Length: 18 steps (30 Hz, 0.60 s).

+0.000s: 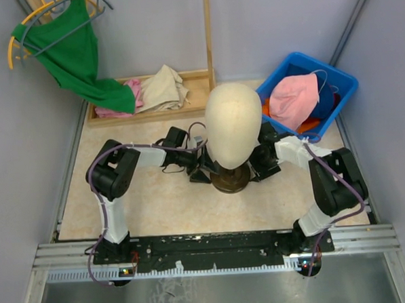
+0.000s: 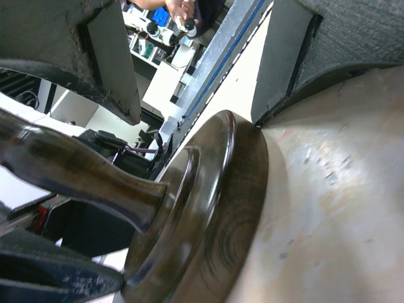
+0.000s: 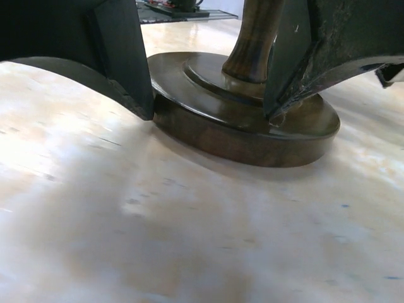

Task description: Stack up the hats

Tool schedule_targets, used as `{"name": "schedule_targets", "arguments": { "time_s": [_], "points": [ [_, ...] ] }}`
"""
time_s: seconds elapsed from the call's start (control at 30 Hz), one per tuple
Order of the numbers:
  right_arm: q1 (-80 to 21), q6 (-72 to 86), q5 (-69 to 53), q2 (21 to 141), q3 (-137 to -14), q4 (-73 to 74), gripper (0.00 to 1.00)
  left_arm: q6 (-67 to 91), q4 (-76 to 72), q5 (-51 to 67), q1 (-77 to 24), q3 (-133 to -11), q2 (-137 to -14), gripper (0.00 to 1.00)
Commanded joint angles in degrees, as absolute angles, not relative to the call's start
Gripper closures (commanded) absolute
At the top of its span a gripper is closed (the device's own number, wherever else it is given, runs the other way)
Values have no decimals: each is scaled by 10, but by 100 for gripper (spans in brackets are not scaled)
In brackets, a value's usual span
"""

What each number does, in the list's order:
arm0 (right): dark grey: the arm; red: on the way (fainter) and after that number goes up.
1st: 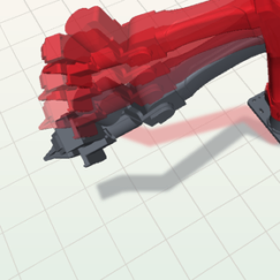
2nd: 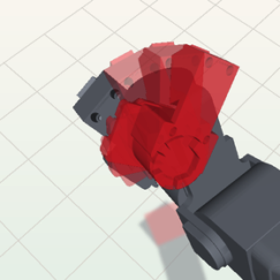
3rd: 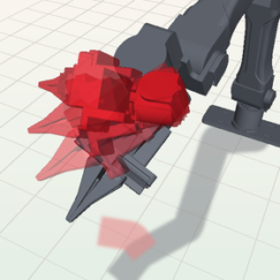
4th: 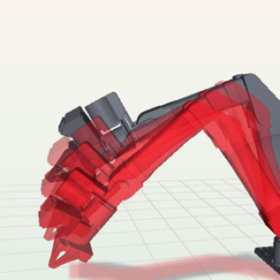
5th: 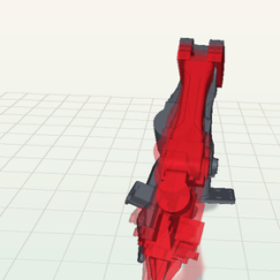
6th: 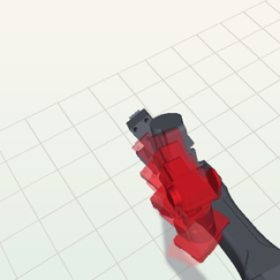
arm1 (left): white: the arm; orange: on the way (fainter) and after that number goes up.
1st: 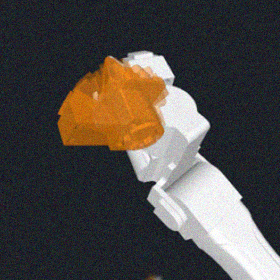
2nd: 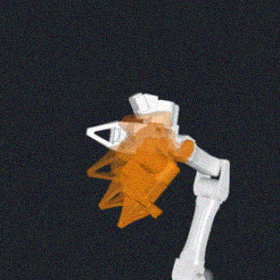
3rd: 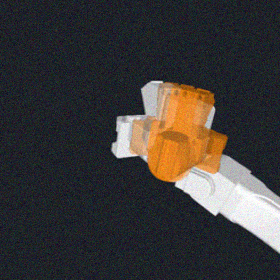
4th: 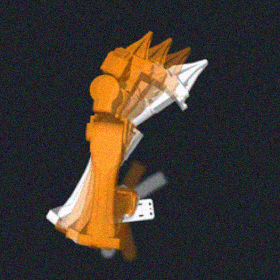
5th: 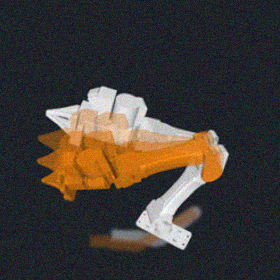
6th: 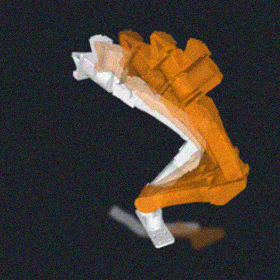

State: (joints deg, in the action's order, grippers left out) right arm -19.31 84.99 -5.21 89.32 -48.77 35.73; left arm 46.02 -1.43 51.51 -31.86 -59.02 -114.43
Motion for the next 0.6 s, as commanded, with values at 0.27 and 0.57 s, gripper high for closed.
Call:
{"name": "schedule_targets", "arguments": {
  "time_s": [0.27,0.57],
  "points": [
    [-248,814,-34,1046,-571,258,33,389,19,464,-249,-537,-1138,21],
    [-244,752,16,1043,-623,305,32,396,10,448,-239,-531,-1129,21]
  ]
}}
